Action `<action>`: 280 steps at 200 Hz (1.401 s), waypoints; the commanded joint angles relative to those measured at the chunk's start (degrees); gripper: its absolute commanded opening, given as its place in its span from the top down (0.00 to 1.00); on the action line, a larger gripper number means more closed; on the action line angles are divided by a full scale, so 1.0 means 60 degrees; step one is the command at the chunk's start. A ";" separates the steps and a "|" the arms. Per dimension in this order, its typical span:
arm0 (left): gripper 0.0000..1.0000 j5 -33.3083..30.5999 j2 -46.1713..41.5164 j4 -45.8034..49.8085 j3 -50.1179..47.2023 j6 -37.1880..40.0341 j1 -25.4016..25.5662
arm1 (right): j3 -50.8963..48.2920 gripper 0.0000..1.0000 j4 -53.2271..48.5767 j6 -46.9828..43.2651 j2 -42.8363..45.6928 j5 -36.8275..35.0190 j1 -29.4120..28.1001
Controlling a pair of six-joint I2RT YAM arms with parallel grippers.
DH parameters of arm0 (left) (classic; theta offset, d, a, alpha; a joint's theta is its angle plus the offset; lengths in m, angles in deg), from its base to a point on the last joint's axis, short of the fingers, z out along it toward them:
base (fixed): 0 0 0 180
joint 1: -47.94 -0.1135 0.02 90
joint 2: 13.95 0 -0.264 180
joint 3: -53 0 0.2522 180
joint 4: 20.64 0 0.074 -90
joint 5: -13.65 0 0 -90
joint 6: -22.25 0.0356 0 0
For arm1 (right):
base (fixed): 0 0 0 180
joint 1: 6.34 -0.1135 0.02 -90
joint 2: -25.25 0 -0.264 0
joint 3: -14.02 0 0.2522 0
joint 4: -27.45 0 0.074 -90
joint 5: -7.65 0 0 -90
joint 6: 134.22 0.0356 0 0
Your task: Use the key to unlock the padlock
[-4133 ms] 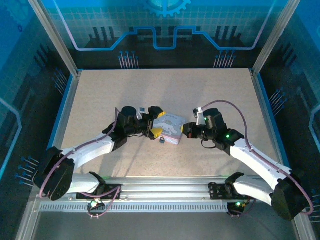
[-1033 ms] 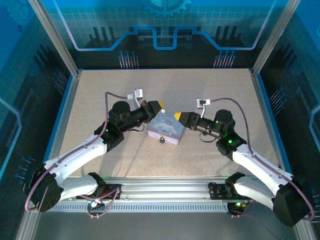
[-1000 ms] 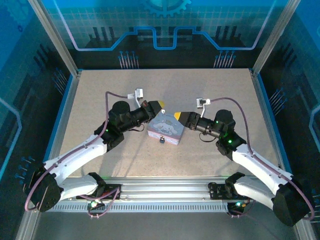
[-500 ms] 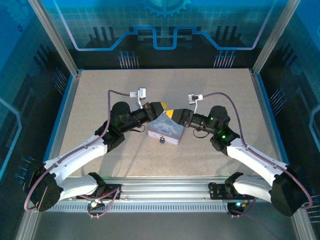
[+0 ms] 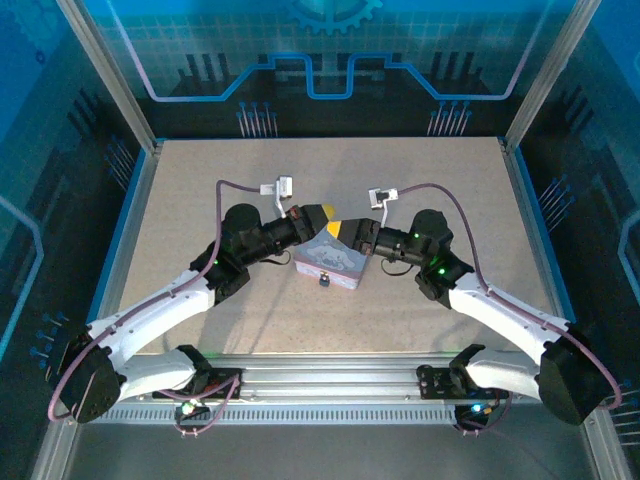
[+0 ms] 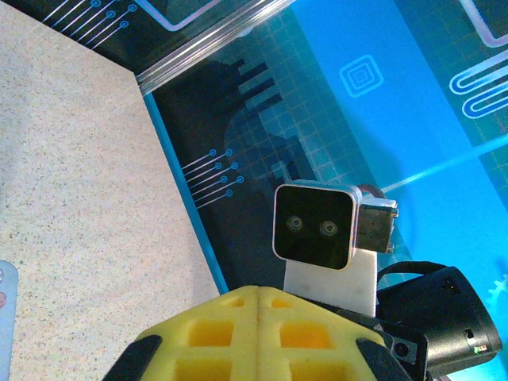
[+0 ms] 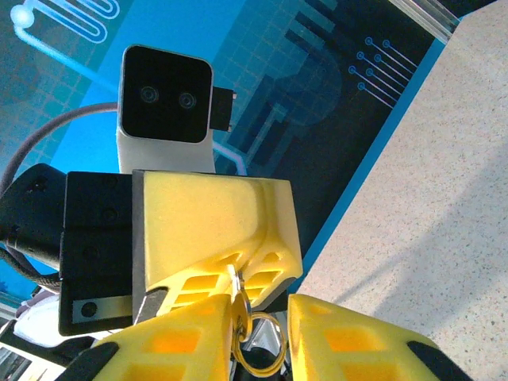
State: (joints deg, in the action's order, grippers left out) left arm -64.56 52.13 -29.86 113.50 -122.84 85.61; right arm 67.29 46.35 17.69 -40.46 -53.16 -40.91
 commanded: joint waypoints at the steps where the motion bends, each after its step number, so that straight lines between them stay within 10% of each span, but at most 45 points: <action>1: 1.00 -0.0075 -0.0152 -0.0297 0.0094 0.0140 0.0037 | 0.0227 0.77 0.0270 -0.0094 0.0050 -0.0007 -0.0125; 118: 1.00 -0.0398 -0.0487 -0.0082 -0.0091 0.0240 0.0043 | -0.0064 0.99 -0.0335 -0.0213 0.0631 -0.0401 0.0063; 199: 0.36 -0.1298 -0.1818 0.2926 -0.0203 0.1959 0.0011 | 0.0316 1.00 -0.4550 -0.2525 0.1248 -0.1159 -0.0002; 280: 0.21 -0.1340 -0.1538 0.4658 -0.1017 0.3129 0.0009 | 0.1264 0.98 -0.6905 -0.4303 -0.0475 -0.1631 -0.0036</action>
State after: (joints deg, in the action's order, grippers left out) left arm -71.86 41.20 -6.34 109.02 -108.00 85.87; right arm 72.25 9.90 -3.60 -39.79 -61.97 -40.84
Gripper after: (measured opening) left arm 0.788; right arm 0.062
